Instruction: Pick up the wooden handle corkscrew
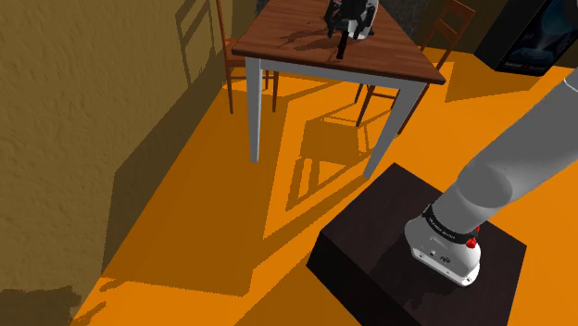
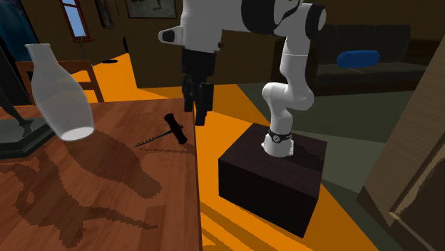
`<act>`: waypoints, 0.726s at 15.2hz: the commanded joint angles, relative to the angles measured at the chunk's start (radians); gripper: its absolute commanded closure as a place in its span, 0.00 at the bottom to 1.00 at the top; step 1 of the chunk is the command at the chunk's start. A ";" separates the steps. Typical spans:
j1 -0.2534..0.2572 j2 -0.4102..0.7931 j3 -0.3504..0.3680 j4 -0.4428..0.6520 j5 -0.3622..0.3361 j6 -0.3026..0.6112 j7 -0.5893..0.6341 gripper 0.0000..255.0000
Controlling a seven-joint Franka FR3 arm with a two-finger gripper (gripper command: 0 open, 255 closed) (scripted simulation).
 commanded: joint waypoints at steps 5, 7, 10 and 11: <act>-0.042 0.197 -0.043 0.205 0.003 -0.017 0.104 0.00; -0.057 0.260 -0.059 0.274 0.009 -0.027 0.134 0.00; -0.063 0.283 -0.065 0.272 0.011 -0.003 0.147 0.00; -0.063 0.282 -0.065 0.258 0.011 0.010 0.148 0.00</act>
